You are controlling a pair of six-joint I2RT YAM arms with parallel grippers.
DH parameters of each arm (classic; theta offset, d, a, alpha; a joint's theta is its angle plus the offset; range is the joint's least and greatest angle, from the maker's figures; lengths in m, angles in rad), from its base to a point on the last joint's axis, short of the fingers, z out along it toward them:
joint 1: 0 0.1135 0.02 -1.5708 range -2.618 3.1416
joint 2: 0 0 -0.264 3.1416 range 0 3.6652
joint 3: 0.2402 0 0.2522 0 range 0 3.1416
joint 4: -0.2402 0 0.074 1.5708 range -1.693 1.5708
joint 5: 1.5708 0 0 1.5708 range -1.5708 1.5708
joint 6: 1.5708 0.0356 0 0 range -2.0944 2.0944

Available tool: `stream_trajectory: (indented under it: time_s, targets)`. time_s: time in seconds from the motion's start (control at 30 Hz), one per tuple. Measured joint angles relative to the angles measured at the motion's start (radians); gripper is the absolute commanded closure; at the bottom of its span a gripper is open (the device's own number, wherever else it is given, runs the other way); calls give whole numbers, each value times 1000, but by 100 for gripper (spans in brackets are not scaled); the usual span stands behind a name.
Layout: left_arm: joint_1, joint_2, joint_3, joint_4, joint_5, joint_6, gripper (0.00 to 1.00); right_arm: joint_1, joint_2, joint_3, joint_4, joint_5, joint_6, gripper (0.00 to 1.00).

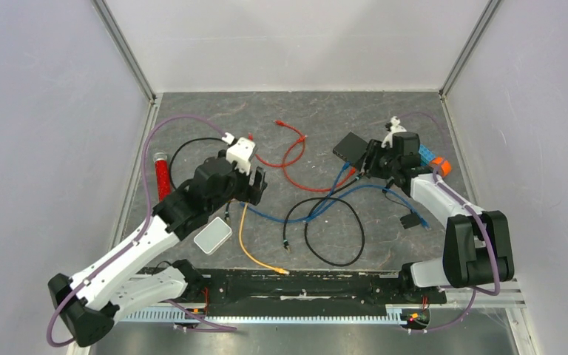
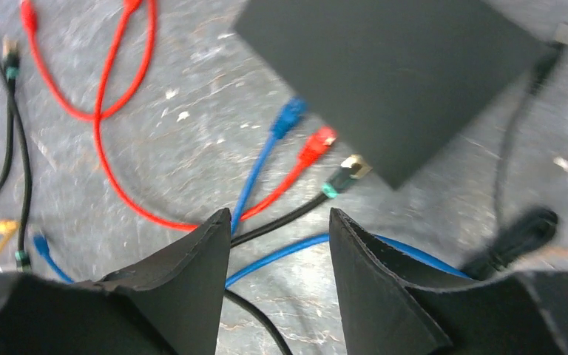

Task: Insert the plug into the switch port
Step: Pick up the connector from the center of the board.

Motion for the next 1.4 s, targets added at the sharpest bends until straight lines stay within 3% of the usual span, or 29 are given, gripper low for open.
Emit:
stream_trajectory:
  time_s: [0.2, 0.37, 0.53, 0.7, 0.93, 1.2, 1.4]
  targets:
    - [0, -116, -143, -69, -108, 53, 18, 179, 23, 18, 95, -20, -129, 47]
    - [0, -115, -145, -80, -150, 64, 20, 278, 182, 157, 114, 89, -64, 47]
    - [0, -104, -145, -87, -166, 65, 20, 363, 330, 225, 173, 100, -61, 48]
    - [0, -103, -145, -87, -174, 66, 20, 457, 501, 409, 155, 146, -27, 53]
    - [0, -55, -144, -92, -193, 61, 22, 475, 556, 493, 152, 237, -23, 50]
    - [0, -34, -143, -97, -205, 50, 23, 472, 675, 741, 171, 275, -344, 48]
    - [-1, -51, -143, -97, -245, 50, 23, 452, 809, 904, 159, 248, -454, 46]
